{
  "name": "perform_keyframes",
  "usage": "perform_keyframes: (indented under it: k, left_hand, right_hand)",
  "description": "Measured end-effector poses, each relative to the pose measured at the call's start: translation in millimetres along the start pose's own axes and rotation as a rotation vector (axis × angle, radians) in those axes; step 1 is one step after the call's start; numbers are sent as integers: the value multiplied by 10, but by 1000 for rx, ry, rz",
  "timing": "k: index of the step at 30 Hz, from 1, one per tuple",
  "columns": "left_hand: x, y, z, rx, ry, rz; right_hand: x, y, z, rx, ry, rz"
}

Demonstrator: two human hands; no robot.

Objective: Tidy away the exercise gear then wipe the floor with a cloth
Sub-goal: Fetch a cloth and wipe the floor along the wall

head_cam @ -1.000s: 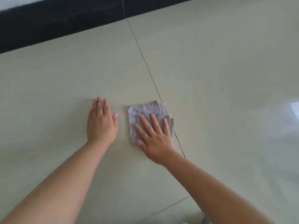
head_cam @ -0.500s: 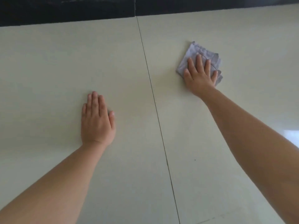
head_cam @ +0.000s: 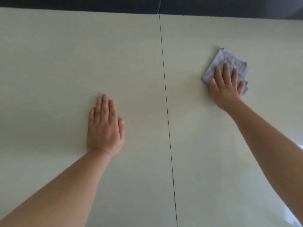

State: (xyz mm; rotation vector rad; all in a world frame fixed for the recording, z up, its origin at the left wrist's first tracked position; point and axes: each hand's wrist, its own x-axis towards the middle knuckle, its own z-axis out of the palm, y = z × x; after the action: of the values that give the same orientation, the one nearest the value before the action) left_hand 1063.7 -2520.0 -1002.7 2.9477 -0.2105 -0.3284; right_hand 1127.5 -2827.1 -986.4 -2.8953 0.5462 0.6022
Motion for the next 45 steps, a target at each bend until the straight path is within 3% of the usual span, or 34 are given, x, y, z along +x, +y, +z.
perform_keyframes:
  k: [3,7,9,13,16,19,25,29,31,35,37,41,45]
  left_hand:
    - [-5,-18,22,30,41,21]
    - [-10,-8,5,37,10,29]
    - [-23,-10,3,25,14,25]
    - [-61,36,-19,-23,-32,-21]
    - [-81,107,-100,5,-85,-88]
    - [-121,247,-254,120,-206,-127]
    - [-527,1001,-473,182,-445,114]
    - [-518,1426,-464,176,-470,187]
    - [-413,1476,-434,165,-441,187]
    - [-166,1449,-258,90,-340,138]
    - [-82,1426,-144,43,-263,150]
    - [4,1337,105,5,-118,189]
    - [20,1300,181,9,-100,207]
  right_hand:
    - [408,-806,-130,49,-26,-53]
    - [-215,-1290,229,-103,-36,-398]
    - [-828,-1073,499,-155,92,-546]
    - [-1746,9,959,-190,60,-528]
    - [-2230,748,1092,-155,84,-400]
    - [-2533,1028,1134,-113,-5,-296]
    - [-2683,994,910,-74,-254,-99]
    - [-3120,1372,964,31,-418,27]
    - [-3058,1674,870,29,-358,113]
    - [-2294,2127,511,290,-244,508]
    - [-1782,2048,318,350,-166,555]
    - [-1332,1196,315,261,-139,285]
    - [-2009,452,869,244,-93,-12]
